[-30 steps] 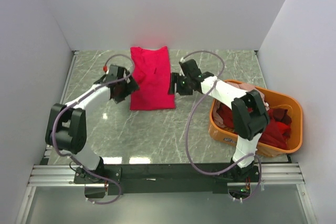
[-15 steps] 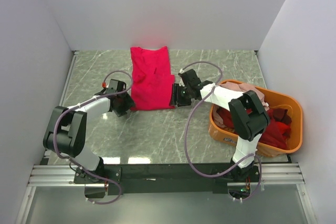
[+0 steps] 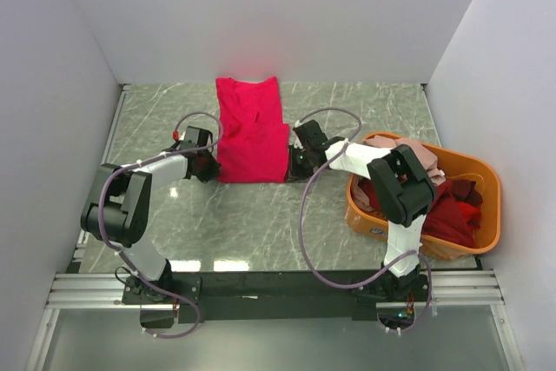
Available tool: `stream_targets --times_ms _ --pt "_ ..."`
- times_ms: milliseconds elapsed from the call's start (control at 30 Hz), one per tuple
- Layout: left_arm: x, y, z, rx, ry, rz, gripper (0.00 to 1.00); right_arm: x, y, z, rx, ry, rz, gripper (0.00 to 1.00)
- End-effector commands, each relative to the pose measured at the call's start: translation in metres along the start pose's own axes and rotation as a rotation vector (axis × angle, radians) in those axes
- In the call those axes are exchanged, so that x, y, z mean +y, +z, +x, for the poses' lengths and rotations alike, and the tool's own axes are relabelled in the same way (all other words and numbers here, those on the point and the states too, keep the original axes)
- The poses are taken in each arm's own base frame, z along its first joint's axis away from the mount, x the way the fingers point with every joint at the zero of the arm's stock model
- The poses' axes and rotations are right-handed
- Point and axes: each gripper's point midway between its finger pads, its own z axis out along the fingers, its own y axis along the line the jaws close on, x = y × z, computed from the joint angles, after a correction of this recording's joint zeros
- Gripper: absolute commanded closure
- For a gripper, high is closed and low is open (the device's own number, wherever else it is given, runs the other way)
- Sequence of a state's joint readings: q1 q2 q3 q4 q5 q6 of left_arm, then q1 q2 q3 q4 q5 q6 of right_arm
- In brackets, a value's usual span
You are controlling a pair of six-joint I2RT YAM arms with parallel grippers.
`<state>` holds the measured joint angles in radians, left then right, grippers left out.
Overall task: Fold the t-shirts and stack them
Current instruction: Fold the tshirt
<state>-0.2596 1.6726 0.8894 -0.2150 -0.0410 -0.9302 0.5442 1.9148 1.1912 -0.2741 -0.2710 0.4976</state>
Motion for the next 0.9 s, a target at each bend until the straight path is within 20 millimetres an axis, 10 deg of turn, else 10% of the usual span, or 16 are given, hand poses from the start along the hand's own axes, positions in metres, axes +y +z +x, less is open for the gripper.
stream_targets --times_ms 0,200,567,867 --pt "0.017 0.002 0.006 -0.006 0.052 -0.051 0.99 0.008 0.001 0.005 -0.012 0.025 -0.027 0.96" --pt "0.037 -0.025 0.019 -0.063 0.076 -0.101 0.99 0.012 -0.023 0.022 -0.012 0.0 -0.04 1.0" --pt "0.073 -0.104 0.107 -0.06 0.031 -0.181 0.99 0.005 -0.094 0.088 -0.016 -0.064 -0.026 1.0" --pt "0.033 -0.168 0.128 -0.029 -0.06 0.056 0.99 0.034 -0.171 0.079 -0.111 -0.13 -0.093 1.0"
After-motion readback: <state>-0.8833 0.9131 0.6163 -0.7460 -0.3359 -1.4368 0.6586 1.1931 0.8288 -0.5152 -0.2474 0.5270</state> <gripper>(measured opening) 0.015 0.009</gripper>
